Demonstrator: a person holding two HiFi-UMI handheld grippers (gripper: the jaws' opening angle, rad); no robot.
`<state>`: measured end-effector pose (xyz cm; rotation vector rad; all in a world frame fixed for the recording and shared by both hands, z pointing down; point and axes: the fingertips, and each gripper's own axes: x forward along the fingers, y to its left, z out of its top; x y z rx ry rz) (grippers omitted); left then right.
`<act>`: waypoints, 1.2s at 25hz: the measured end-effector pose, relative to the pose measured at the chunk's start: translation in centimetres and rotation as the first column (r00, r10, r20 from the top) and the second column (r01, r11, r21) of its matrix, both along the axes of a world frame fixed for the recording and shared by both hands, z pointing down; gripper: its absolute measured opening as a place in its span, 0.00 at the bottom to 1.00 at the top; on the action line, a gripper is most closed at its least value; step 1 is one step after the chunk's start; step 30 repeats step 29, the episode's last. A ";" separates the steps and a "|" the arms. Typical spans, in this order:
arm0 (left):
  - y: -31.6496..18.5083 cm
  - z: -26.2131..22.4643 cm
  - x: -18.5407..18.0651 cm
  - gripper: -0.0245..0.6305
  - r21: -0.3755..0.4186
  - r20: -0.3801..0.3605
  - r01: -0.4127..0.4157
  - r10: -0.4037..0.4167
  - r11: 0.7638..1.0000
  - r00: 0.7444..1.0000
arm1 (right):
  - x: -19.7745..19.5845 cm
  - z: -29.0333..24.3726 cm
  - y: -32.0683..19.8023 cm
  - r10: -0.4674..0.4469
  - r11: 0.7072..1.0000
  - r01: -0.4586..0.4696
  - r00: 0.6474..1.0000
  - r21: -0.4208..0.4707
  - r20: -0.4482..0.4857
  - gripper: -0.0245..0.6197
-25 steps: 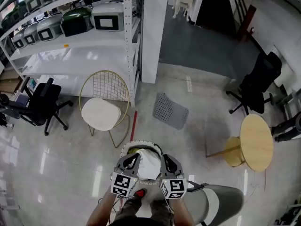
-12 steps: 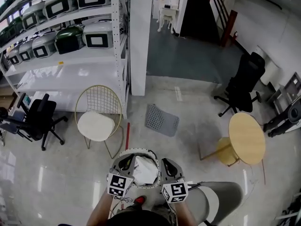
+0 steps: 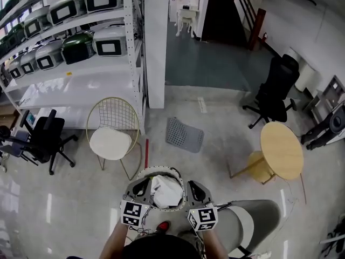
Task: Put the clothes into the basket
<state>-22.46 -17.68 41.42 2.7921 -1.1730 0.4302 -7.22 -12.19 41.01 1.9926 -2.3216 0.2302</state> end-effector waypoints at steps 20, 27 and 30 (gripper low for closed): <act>0.6 0.2 -0.1 0.05 -0.006 0.002 -0.005 0.005 1.000 1.000 | 0.1 0.3 0.6 0.006 1.000 -0.005 1.000 -0.009 0.001 0.10; 0.6 0.2 0.1 0.05 -0.011 0.005 -0.003 0.003 1.000 1.000 | 0.2 0.5 0.7 0.001 1.000 -0.002 1.000 -0.014 -0.003 0.10; 0.6 0.2 0.1 0.05 -0.012 0.005 -0.001 0.001 1.000 1.000 | 0.2 0.6 0.8 0.001 1.000 -0.001 1.000 -0.017 -0.004 0.10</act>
